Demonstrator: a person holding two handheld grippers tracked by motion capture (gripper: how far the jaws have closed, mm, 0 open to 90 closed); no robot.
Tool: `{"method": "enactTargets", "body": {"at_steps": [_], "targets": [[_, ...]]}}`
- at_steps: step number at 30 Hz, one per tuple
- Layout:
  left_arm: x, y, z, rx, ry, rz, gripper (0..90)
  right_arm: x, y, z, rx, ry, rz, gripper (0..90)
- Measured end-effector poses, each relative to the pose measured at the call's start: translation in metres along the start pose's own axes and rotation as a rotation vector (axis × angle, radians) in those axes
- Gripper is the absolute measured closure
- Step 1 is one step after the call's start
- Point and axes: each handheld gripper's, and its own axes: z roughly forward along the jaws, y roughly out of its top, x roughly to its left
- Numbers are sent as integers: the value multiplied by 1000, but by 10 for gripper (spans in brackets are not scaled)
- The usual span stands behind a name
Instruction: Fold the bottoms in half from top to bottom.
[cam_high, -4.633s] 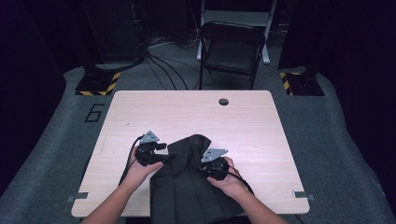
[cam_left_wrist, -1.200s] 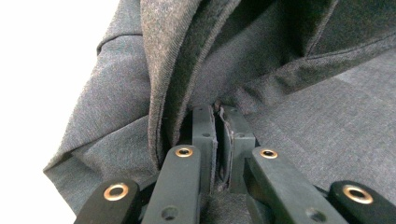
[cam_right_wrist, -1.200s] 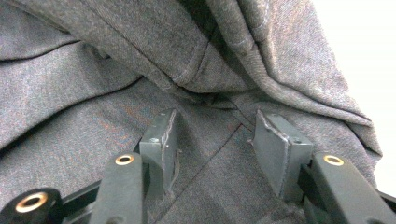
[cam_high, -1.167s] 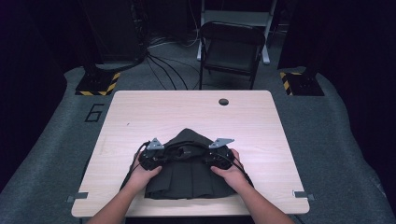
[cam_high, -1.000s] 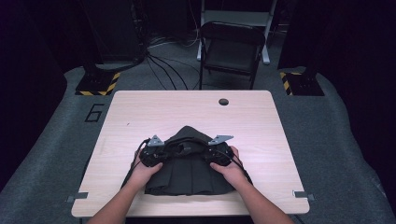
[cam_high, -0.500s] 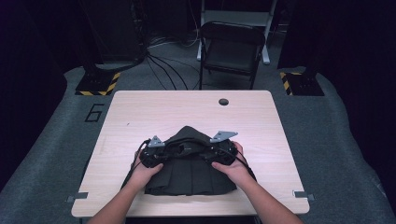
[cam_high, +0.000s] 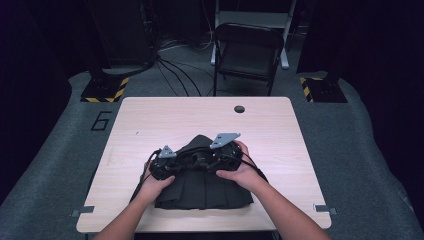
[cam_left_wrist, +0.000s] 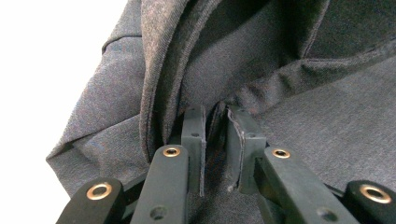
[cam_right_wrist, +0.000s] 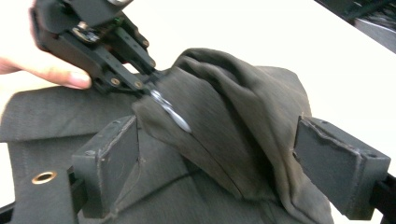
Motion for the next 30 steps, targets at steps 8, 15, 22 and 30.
{"method": "enactTargets", "body": {"at_steps": [8, 15, 22, 30], "targets": [[-1, 0, 1, -2, 7, 2, 778, 8, 15, 1, -22, 18, 6, 146], [-2, 0, 0, -2, 12, 10, 778, 14, 26, 13, 12, -39, 19, 233], [-2, 0, -4, -16, -7, -22, 726, 12, 28, 17, 78, -62, 42, 384], [0, 5, -39, -76, -9, -64, 549, 1, 20, 5, 55, -61, 53, 459]]}}
